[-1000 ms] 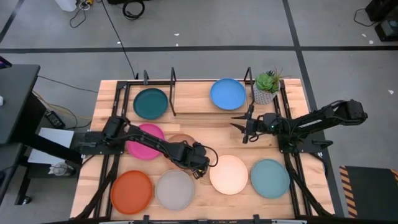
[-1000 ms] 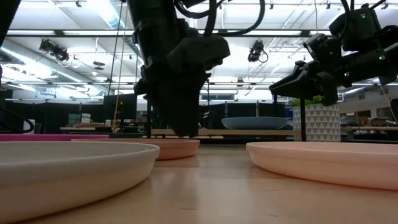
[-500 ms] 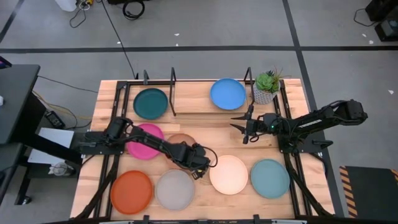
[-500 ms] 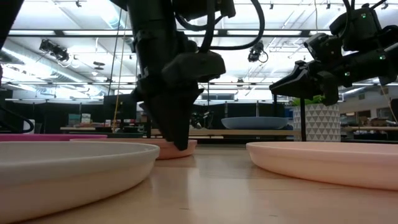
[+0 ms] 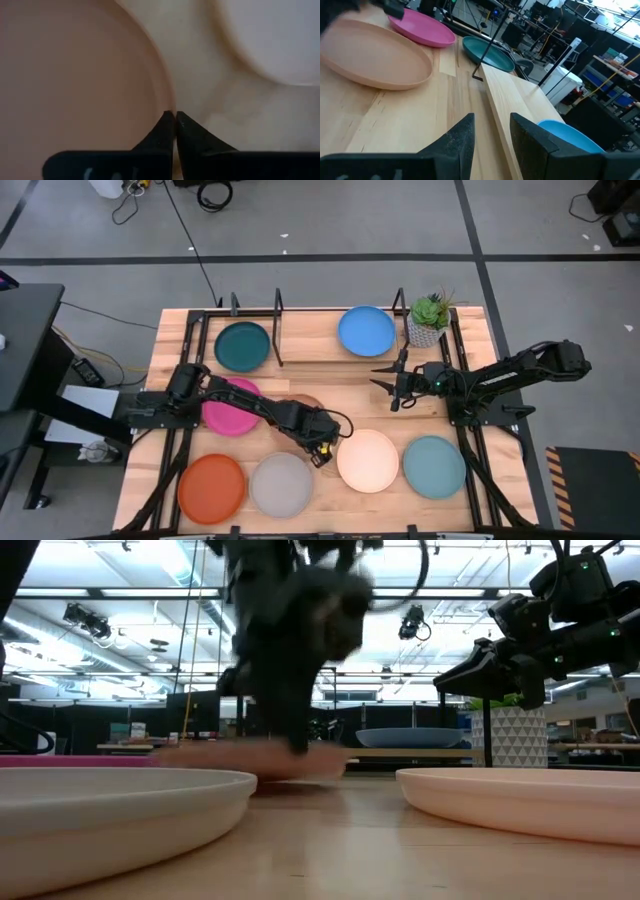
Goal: Place and stack plates onto a shelf
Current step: Put the brown plate on the shelf
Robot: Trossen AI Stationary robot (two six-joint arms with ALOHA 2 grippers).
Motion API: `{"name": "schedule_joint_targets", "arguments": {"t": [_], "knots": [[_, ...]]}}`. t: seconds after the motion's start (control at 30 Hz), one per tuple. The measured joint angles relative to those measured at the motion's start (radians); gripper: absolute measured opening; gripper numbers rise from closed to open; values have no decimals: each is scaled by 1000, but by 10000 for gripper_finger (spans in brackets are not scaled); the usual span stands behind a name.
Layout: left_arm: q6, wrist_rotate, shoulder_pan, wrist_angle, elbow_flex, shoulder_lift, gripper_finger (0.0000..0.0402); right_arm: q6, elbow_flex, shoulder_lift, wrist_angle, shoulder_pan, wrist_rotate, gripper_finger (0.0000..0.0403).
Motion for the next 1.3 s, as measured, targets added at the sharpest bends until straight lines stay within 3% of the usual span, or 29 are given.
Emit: {"name": "schedule_joint_targets", "arguments": {"t": [0.2, 0.53, 0.7, 1.0, 1.3], "knots": [[107, -26, 23, -39, 118, -45, 11, 16, 0, 0, -8, 0, 0, 130], [317, -182, 88, -205, 305, -50, 10, 43, -1, 0, -31, 0, 0, 130], [424, -237, 147, -288, 305, -49, 10, 61, -1, 0, -4, 2, 1, 130], [657, -271, 289, -257, 305, -47, 9, 84, -1, 0, -23, 11, 1, 130], [747, -279, 431, -232, 241, -37, 9, 128, -16, 0, -44, 30, 30, 130]]}}
